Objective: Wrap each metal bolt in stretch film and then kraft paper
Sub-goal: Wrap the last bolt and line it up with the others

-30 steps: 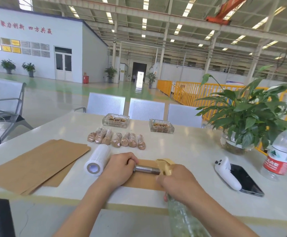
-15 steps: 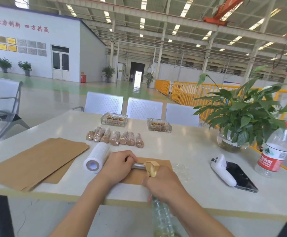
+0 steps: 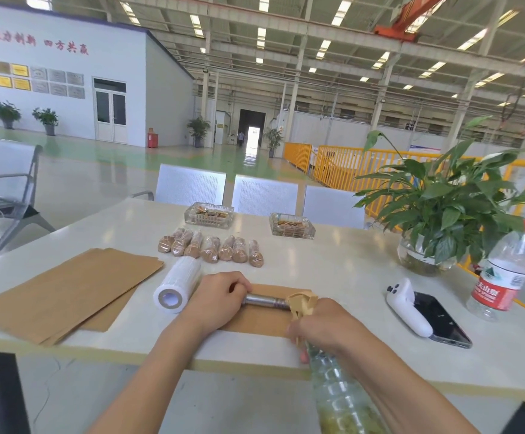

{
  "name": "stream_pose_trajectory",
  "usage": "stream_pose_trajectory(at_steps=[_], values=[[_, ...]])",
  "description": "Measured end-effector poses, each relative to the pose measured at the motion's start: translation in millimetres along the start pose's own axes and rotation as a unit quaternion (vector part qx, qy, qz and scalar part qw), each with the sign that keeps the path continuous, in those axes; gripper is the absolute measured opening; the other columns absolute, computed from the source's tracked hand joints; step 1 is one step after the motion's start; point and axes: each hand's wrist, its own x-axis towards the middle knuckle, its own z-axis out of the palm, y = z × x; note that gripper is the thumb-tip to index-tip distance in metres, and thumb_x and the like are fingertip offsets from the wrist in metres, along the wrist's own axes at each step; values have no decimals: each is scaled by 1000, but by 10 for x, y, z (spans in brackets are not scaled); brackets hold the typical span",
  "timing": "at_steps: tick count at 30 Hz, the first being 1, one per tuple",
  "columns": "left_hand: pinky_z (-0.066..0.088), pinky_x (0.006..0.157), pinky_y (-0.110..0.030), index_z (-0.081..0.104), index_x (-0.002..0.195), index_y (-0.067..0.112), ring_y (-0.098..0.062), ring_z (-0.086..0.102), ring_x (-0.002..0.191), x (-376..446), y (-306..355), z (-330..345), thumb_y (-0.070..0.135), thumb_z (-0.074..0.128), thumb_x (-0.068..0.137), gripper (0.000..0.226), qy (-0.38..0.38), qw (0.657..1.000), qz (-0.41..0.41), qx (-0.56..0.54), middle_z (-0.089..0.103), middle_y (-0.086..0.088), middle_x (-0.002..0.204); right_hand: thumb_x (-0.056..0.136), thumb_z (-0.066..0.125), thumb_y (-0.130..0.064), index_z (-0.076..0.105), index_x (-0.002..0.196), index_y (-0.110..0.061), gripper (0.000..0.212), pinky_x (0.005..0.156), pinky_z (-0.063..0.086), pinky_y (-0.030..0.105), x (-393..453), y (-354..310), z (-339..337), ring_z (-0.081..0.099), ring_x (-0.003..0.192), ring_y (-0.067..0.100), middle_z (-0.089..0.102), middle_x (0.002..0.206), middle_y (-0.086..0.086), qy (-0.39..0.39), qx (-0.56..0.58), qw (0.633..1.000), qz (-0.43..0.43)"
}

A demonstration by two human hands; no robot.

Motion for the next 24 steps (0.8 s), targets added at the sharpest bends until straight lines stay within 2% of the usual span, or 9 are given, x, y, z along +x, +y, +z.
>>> stream_pose_trajectory(at_steps=[2, 5, 9, 14, 16, 17, 19, 22, 24], values=[[38, 56, -11, 73, 82, 31, 4, 56, 63, 4, 0, 5, 15, 53, 92, 28, -2, 1000, -3, -4, 64, 18, 61, 78, 64, -12, 67, 106, 2, 32, 37, 32, 15, 21, -5, 3, 49, 32, 7, 64, 48, 4, -8, 4, 1000, 1], [37, 55, -11, 74, 83, 30, 4, 56, 62, 9, 7, 9, 14, 54, 92, 28, 0, 1000, -6, -4, 63, 17, 60, 81, 64, -13, 68, 107, -1, 29, 39, 33, 15, 46, -25, 70, 50, 35, 8, 65, 49, 4, -19, 4, 1000, -11], [36, 53, -13, 74, 82, 32, 0, 55, 59, -2, 8, 15, 15, 53, 93, 28, -6, 1000, -11, -10, 65, 13, 61, 82, 61, -12, 66, 99, -2, 20, 36, 30, 14, 50, -9, 101, 47, 30, 7, 62, 45, 2, -13, 2, 1000, -11], [36, 54, -13, 74, 83, 31, 0, 56, 62, -11, 8, 19, 15, 54, 93, 27, -4, 1000, -8, -6, 65, 9, 64, 81, 60, -11, 67, 100, -3, 21, 41, 35, 16, 66, 21, -10, 51, 41, 7, 65, 47, 0, -7, -33, 999, 0], [36, 54, -13, 74, 83, 32, 0, 56, 63, -10, 4, 11, 16, 54, 92, 28, -4, 1000, -9, -4, 65, 9, 64, 82, 59, -11, 65, 98, -5, 18, 49, 41, 19, 75, 19, -24, 58, 50, 11, 66, 48, 0, 4, -39, 999, 3], [36, 53, -13, 74, 83, 32, 0, 56, 62, -10, 2, 8, 16, 54, 92, 28, -4, 1000, -8, -4, 65, 10, 63, 82, 59, -10, 66, 98, -5, 18, 52, 43, 20, 77, 8, -23, 61, 54, 13, 66, 47, -1, 4, -44, 999, 4], [36, 53, -13, 74, 82, 32, 0, 55, 61, -18, 8, 11, 15, 54, 92, 28, -5, 1000, -8, -5, 63, 13, 60, 80, 59, -9, 71, 100, -2, 24, 49, 42, 19, 85, -15, 14, 57, 50, 12, 64, 45, -2, -11, -51, 999, 3], [37, 54, -13, 73, 82, 31, 2, 56, 62, -22, 26, -7, 14, 53, 93, 29, -3, 1000, -6, 0, 63, 19, 60, 83, 59, -12, 69, 106, -11, 25, 48, 41, 19, 94, -101, 126, 57, 50, 10, 67, 50, -1, -27, -32, 999, -18], [37, 55, -12, 73, 82, 30, 2, 56, 62, -22, 36, 0, 13, 53, 93, 29, -5, 1000, -2, 0, 63, 26, 61, 83, 61, -14, 73, 101, -8, 22, 51, 41, 21, 91, -173, 185, 54, 52, 10, 68, 53, 0, -48, -27, 998, -22]])
